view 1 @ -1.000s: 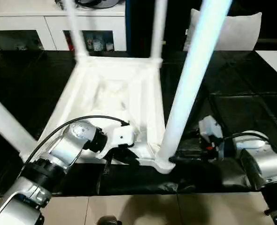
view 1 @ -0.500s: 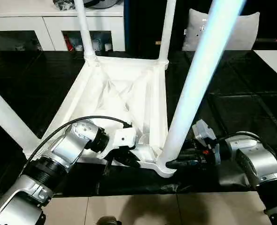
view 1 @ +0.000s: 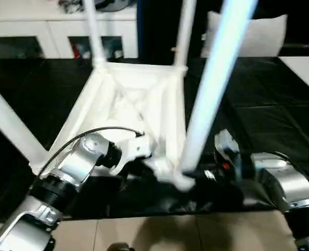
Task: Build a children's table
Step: Rotate leg to tighten
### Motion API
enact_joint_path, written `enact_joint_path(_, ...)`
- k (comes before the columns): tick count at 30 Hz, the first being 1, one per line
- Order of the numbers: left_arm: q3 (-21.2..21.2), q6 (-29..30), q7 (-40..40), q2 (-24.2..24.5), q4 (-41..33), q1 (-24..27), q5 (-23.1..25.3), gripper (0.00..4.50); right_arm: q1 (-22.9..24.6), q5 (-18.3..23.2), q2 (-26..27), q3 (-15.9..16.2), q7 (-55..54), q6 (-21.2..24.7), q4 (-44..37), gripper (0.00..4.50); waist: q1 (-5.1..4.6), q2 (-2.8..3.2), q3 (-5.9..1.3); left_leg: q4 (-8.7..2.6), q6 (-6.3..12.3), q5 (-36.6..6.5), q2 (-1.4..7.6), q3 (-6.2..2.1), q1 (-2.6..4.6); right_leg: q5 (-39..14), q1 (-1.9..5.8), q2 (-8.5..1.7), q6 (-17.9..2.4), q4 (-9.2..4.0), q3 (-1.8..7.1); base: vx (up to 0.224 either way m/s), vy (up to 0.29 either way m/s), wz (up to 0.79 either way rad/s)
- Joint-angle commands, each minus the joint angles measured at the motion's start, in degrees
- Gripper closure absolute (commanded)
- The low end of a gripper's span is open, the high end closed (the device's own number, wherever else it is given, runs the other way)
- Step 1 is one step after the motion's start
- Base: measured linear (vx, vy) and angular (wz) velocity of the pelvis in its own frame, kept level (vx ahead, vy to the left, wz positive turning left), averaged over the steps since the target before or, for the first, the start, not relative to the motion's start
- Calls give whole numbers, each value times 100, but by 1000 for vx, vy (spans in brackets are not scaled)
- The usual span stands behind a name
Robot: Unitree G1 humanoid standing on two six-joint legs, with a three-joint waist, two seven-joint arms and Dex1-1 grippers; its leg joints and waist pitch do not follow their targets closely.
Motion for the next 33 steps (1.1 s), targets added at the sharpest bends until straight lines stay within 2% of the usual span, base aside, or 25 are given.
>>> enact_joint_path(1,141,350,702,-642,-226,-132,-245,450,-119,-24,636,323,-738,192,15,256,-54,-55,-280,-437,146,-1050,339,-178,13,-3444,271,-606,317,-763,295,0,0,0)
enact_joint_path(2,192,448,862,-747,-239,-146,-242,450,-163,-59,781,270,-1027,245,68,257,-149,-59,-309,-448,107,-1106,351,-210,-5,-3353,305,-608,387,-770,264,0,0,0)
enact_joint_path(4,263,534,1066,-880,-224,-175,-241,450,-221,-115,942,214,-1354,287,144,257,-265,-83,-327,-455,160,-1062,344,-226,-47,-3093,333,-608,383,-745,282,0,0,0)
enact_joint_path(5,389,648,1440,-1111,-170,-241,-220,450,-329,-268,1199,142,-1915,328,284,257,-289,-52,-327,-452,203,-1020,340,-216,-33,-3038,315,-610,335,-753,287,0,0,0)
enact_joint_path(7,523,709,1839,-1330,-103,-309,-184,450,-439,-383,1449,44,-2429,310,436,257,-372,-51,-348,-457,250,-829,326,-208,-46,-2745,312,-607,121,-718,322,0,0,0)
enact_joint_path(8,655,755,2245,-1556,-53,-369,-140,450,-588,-500,1725,-93,-3037,292,651,257,-383,-45,-374,-454,272,-681,335,-209,-48,-2549,316,-610,23,-668,352,0,0,0)
enact_joint_path(9,655,755,2245,-1556,-53,-369,-140,450,-588,-500,1725,-93,-3037,292,651,257,-388,-47,-381,-454,295,-589,337,-206,-61,-2418,317,-614,-38,-648,371,0,0,0)
enact_joint_path(11,725,818,2634,-1768,-108,-380,-28,450,-745,-648,2003,-246,-3583,66,917,257,-366,-43,-441,-440,409,-206,365,-211,-97,-1837,333,-627,-246,-518,433,0,0,0)
enact_joint_path(12,723,817,2668,-1789,-120,-376,-16,450,-763,-652,2033,-270,-3639,22,950,223,-363,-35,-457,-419,489,28,386,-208,-115,-1389,317,-626,-436,-443,455,0,0,0)
enact_joint_path(13,688,813,2766,-1853,-188,-347,37,450,-832,-666,2152,-370,-3876,-175,1084,223,-350,-34,-483,-409,534,171,391,-212,-126,-1133,337,-640,-522,-388,464,0,0,0)
enact_joint_path(14,679,813,2771,-1858,-200,-341,44,450,-839,-668,2166,-382,-3905,-202,1099,187,-341,-27,-528,-368,680,593,389,-213,-154,-466,336,-632,-715,-268,488,0,0,0)
enact_joint_path(15,594,806,2726,-1823,-285,-281,71,450,-822,-672,2200,-428,-3989,-310,1087,187,-321,-47,-539,-330,862,865,372,-208,-186,13,322,-633,-838,-184,506,0,0,0)
enact_joint_path(16,590,809,2725,-1819,-294,-275,71,450,-816,-677,2200,-429,-3992,-316,1076,182,-302,-31,-543,-295,1041,1050,369,-193,-187,351,279,-620,-971,-132,508,0,0,0)
enact_joint_path(17,582,816,2723,-1811,-309,-263,72,450,-803,-686,2200,-432,-3998,-325,1056,171,-288,-43,-540,-279,1176,1066,356,-181,-205,457,290,-622,-1021,-116,504,0,0,0)
enact_joint_path(19,574,790,2650,-1752,-321,-242,54,450,-707,-694,2132,-460,-3936,-362,923,146,-265,-50,-547,-264,1236,1048,345,-177,-226,473,299,-626,-1015,-100,504,0,0,0)
enact_joint_path(21,562,755,2549,-1695,-327,-232,33,450,-621,-676,2041,-498,-3858,-410,814,138,-213,-43,-510,-275,1239,789,360,-162,-219,20,273,-612,-908,-165,489,0,0,0)
enact_joint_path(22,557,749,2523,-1683,-335,-224,30,450,-595,-668,2017,-512,-3838,-435,785,124,-197,-25,-515,-276,1187,698,362,-159,-214,-166,280,-616,-867,-188,488,0,0,0)
enact_joint_path(23,529,659,2416,-1612,-334,-198,31,450,-505,-649,1876,-573,-3723,-574,686,124,-171,-29,-495,-291,1068,515,361,-151,-205,-531,276,-611,-748,-248,487,0,0,0)
enact_joint_path(25,501,614,2313,-1539,-331,-173,30,450,-422,-606,1728,-616,-3552,-656,578,112,-131,-21,-489,-314,914,374,382,-160,-189,-879,274,-608,-599,-280,486,0,0,0)
enact_joint_path(27,486,600,2258,-1497,-334,-158,28,450,-378,-576,1644,-636,-3452,-708,524,86,-97,-11,-487,-325,801,262,427,-176,-163,-1001,249,-605,-537,-292,494,0,0,0)
enact_joint_path(29,464,557,2117,-1427,-344,-132,-7,450,-316,-453,1494,-693,-3211,-704,410,73,-74,-11,-486,-327,760,188,423,-175,-168,-970,256,-617,-561,-283,506,0,0,0)
enact_joint_path(30,427,519,1959,-1333,-361,-101,-34,450,-249,-316,1301,-723,-2879,-692,279,66,-62,-16,-482,-330,749,127,420,-174,-164,-994,256,-614,-567,-293,505,0,0,0)
enact_joint_path(31,298,368,1488,-1065,-401,-34,-100,450,-61,-184,627,-564,-1815,-713,27,54,-37,1,-491,-319,764,78,409,-180,-167,-981,270,-608,-531,-293,499,0,0,0)
enact_joint_path(32,298,368,1488,-1065,-401,-34,-100,450,-61,-184,627,-564,-1815,-713,27,54,-16,-11,-501,-307,784,37,421,-167,-145,-954,269,-608,-522,-286,512,0,0,0)
enact_joint_path(33,208,193,1186,-910,-397,-13,-124,450,15,-183,268,-454,-1282,-770,-28,33,-3,-31,-473,-315,818,14,403,-157,-181,-959,264,-602,-532,-284,514,0,0,0)
